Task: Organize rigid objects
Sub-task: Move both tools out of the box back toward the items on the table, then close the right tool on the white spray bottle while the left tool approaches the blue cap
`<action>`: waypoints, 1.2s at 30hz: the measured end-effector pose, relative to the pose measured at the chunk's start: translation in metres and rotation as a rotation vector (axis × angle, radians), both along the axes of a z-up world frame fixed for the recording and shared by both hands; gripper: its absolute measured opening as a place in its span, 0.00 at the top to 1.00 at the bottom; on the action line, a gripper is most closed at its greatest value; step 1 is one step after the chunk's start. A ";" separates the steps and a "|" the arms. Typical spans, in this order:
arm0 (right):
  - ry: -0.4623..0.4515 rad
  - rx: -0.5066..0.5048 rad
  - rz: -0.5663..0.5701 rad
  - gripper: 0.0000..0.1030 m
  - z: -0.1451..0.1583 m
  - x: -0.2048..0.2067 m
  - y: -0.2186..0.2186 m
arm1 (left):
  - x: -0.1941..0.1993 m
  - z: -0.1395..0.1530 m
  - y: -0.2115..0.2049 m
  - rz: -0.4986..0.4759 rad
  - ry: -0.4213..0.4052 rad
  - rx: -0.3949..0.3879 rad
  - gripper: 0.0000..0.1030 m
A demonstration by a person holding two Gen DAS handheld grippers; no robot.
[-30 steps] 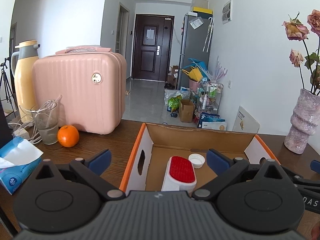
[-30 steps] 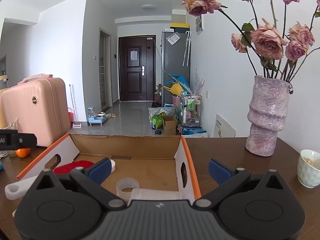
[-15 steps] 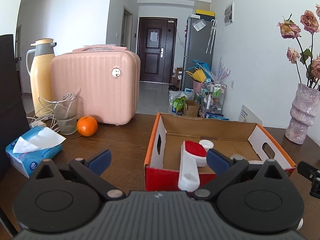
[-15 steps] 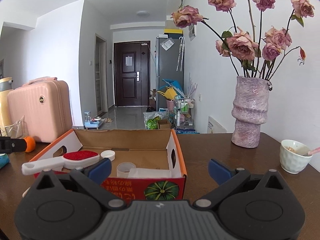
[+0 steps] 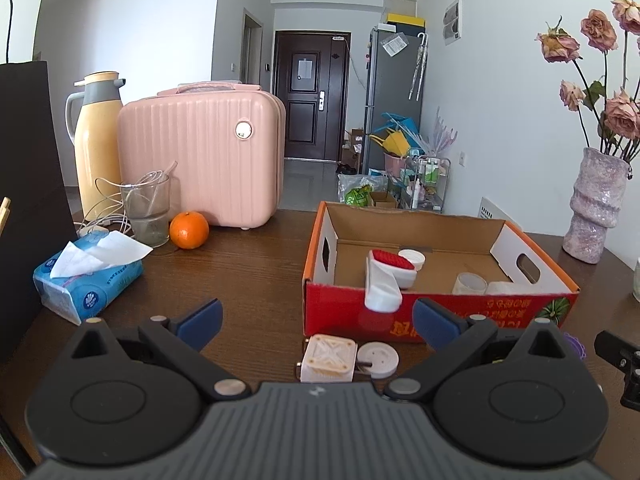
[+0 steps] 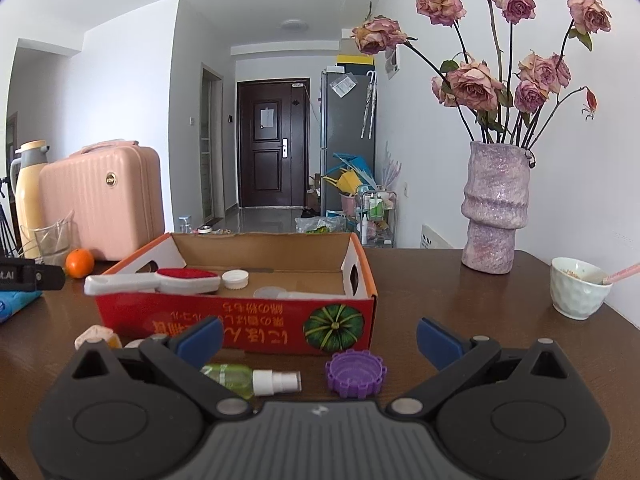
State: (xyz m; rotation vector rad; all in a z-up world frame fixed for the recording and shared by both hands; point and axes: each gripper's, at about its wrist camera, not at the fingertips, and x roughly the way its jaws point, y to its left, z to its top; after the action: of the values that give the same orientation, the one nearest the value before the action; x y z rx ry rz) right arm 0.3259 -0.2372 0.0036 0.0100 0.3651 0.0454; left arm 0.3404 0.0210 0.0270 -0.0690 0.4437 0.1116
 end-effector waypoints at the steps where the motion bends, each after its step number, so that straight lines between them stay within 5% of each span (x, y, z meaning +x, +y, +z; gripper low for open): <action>1: 0.004 0.003 0.001 0.00 -0.001 -0.002 0.000 | -0.002 -0.001 0.000 -0.005 0.002 0.000 0.00; 19: 0.125 0.021 -0.016 0.00 -0.033 -0.012 0.004 | -0.014 -0.027 -0.009 -0.080 0.088 -0.008 0.00; 36: 0.282 0.020 -0.112 0.00 -0.060 0.045 0.022 | -0.005 -0.034 -0.006 -0.077 0.129 -0.025 0.00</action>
State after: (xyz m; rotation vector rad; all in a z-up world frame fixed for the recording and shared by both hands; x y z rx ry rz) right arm 0.3713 -0.2152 -0.0560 0.0573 0.6456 -0.0643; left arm 0.3349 0.0155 -0.0071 -0.0692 0.5756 0.0351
